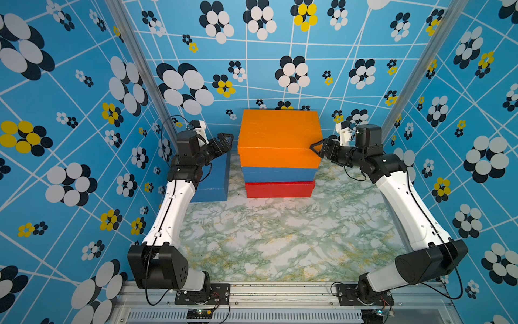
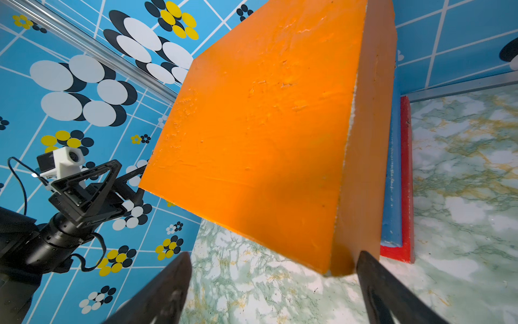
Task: Stack the shoeboxes
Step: Adjust the shoebox.
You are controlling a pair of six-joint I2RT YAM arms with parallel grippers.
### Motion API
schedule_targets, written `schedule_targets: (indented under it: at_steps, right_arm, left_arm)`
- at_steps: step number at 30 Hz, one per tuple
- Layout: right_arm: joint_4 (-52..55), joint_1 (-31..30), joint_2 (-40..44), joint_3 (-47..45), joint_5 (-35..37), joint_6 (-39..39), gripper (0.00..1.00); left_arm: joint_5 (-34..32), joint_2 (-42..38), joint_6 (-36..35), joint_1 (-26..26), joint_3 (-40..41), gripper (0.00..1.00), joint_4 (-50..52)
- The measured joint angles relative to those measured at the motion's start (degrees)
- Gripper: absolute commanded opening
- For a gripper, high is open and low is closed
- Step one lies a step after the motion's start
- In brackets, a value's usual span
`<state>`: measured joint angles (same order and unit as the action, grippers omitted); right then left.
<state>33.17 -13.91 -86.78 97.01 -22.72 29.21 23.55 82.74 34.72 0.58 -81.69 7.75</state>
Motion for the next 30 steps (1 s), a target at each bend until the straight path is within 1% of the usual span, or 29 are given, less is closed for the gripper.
schedule_targets:
  at_steps: [4,7,12,16,24,30]
  right_arm:
    - [-0.07,0.00,0.59,-0.33,2.40,-0.02,0.94]
    - [0.20,0.00,2.93,-2.43,3.82,0.00,0.94]
    - [-0.04,-0.35,7.26,-5.42,4.02,0.15,0.94]
    - [-0.04,-1.99,9.46,-8.22,3.87,0.22,0.94]
    - [-1.05,-3.08,8.55,-9.66,2.19,1.31,0.94]
    - [-2.12,-3.06,4.72,-8.90,1.38,1.68,0.94]
  left_arm:
    - [0.04,-0.59,0.15,-0.50,1.11,0.99,-0.11]
    - [0.07,-1.01,0.20,-0.81,1.79,0.99,-0.37]
    - [0.07,-1.03,0.26,-1.01,1.86,0.99,-0.57]
    - [0.11,-1.03,0.63,-1.01,2.23,1.00,-1.09]
    - [0.50,-0.98,1.31,-1.01,2.62,1.00,-2.03]
    - [0.48,-0.98,1.29,-1.01,2.91,0.99,-2.01]
